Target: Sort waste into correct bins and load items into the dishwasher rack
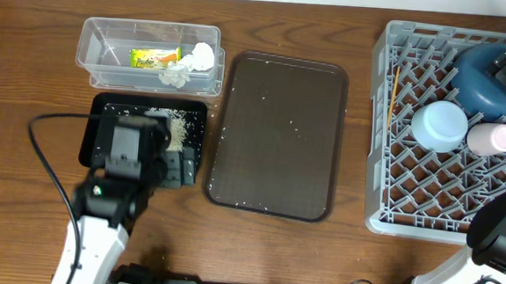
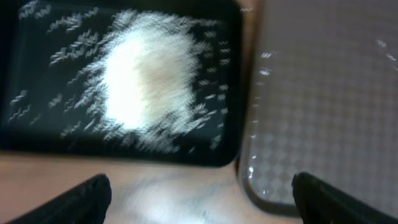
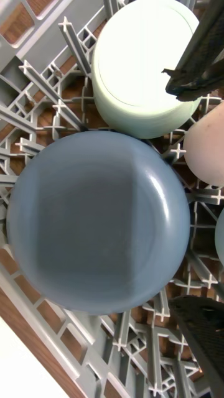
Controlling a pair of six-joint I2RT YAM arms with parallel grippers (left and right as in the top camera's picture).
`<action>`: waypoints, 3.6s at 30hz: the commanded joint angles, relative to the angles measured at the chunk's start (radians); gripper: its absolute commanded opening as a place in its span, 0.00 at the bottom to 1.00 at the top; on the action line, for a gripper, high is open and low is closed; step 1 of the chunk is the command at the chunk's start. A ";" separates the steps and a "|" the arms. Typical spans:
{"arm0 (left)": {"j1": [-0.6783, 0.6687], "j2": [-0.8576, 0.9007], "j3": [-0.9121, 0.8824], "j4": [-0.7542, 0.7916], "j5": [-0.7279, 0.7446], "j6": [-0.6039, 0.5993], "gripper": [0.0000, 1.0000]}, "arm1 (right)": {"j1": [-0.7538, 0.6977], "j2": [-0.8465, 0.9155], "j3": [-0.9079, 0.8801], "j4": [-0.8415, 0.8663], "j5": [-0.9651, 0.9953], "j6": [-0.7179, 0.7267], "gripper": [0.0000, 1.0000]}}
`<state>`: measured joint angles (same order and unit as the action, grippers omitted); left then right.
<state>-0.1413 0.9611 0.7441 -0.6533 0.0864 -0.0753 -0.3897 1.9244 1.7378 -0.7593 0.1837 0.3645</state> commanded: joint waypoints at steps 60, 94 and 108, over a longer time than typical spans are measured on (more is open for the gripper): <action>0.215 -0.956 -0.740 0.594 0.040 0.176 0.95 | 0.004 0.012 -0.002 0.000 0.010 0.016 0.99; 0.215 -0.956 -0.740 0.594 0.040 0.176 0.95 | 0.014 -0.052 -0.002 -0.005 0.010 0.016 0.99; 0.215 -0.956 -0.740 0.594 0.040 0.176 0.95 | 0.018 -0.452 -0.002 -0.006 0.010 0.016 0.99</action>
<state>0.0692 0.0128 0.0177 -0.0200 0.1200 0.0868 -0.3824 1.5471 1.7271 -0.7624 0.1822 0.3645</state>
